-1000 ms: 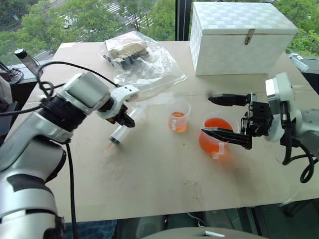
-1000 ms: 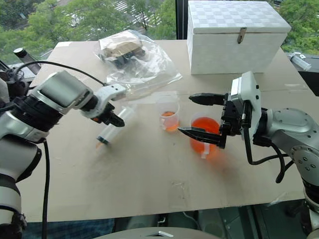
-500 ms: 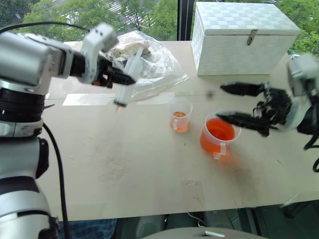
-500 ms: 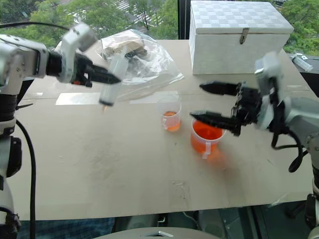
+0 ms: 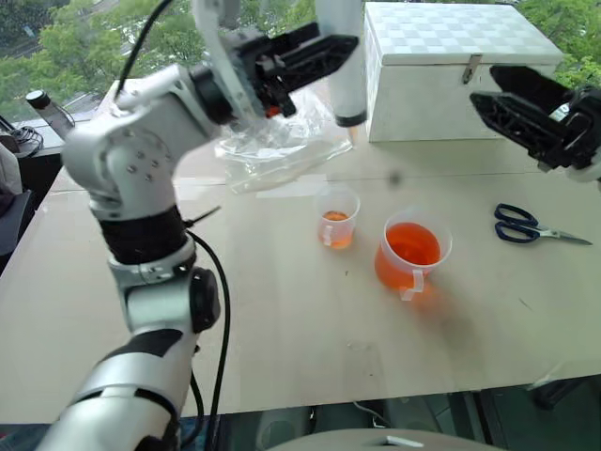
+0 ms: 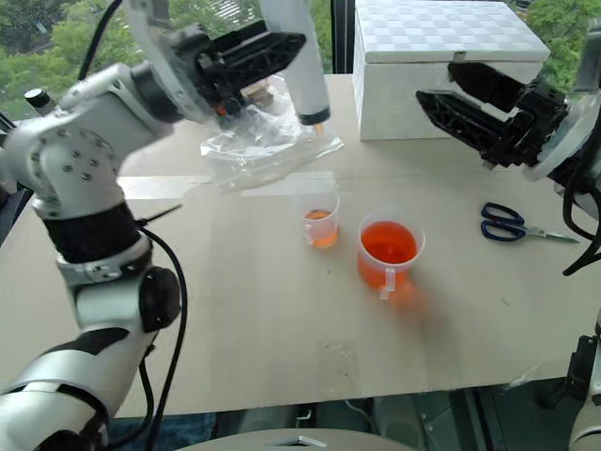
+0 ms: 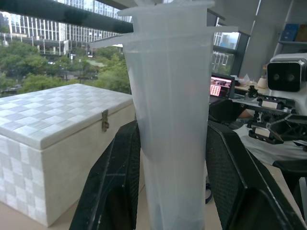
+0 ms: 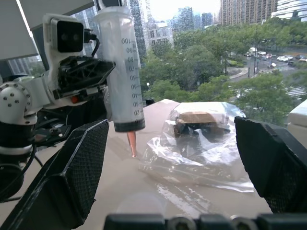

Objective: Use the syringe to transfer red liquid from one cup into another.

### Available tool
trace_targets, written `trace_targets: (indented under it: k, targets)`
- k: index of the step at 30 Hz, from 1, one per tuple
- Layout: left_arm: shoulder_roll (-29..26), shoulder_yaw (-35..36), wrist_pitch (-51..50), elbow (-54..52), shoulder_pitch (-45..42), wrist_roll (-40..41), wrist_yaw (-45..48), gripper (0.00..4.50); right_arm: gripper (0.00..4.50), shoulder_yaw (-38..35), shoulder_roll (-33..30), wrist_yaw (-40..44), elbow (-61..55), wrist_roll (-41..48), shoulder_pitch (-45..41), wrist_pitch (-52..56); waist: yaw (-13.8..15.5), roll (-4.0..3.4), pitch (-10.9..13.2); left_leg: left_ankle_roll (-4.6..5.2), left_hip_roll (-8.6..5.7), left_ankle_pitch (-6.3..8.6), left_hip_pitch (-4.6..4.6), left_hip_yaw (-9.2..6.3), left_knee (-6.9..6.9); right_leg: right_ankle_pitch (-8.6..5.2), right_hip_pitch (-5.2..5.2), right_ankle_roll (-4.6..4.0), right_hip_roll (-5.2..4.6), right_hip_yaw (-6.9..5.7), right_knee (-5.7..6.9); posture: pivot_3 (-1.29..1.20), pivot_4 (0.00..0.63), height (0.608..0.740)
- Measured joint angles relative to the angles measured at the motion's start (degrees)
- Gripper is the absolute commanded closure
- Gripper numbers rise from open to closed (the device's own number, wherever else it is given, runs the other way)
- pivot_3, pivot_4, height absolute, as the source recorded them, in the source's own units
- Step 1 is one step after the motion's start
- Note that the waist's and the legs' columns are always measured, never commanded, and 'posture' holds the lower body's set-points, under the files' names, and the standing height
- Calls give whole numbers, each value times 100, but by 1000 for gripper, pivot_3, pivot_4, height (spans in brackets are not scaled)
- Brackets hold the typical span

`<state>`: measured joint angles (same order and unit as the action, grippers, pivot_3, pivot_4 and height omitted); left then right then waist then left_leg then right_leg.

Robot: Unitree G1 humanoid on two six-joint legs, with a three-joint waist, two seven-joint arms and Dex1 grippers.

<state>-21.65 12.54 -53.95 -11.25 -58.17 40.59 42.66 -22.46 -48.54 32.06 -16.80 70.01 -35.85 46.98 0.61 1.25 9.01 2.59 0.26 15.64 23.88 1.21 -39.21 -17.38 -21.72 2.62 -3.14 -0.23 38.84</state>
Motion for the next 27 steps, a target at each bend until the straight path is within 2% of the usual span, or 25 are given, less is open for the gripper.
trace_targets:
  k: [5,10,15,23,27]
  targets:
    - [59,-939,384,-528,669,-4,408,3108,0,-279,-209,-3,-27,-65,72,-4,4,-1,0,0,0,0,-2,2,0,0,0,0,0,2,-2,0,150,740]
    - [-10,-1513,552,-672,776,-50,665,3108,0,-329,-228,-134,-213,-126,71,-73,-5,-5,-3,1,0,0,-4,3,0,0,0,0,3,5,-2,0,150,740]
    - [22,-2201,1378,-457,933,-676,962,3108,0,-322,-211,-154,-470,-124,169,-87,12,-6,-3,1,0,1,-3,3,0,0,2,0,3,4,-4,0,150,740]
    - [563,-2521,2529,431,1078,-1230,1204,3108,0,-309,-251,-181,-543,-284,328,-83,15,-6,-3,2,0,1,-3,3,0,0,2,-1,4,3,-5,0,150,740]
    - [770,-2610,2778,723,1098,-1353,1272,3108,0,-299,-514,-34,-660,-446,696,6,16,-6,-3,3,0,1,-1,3,0,0,2,0,3,3,-8,0,150,740]
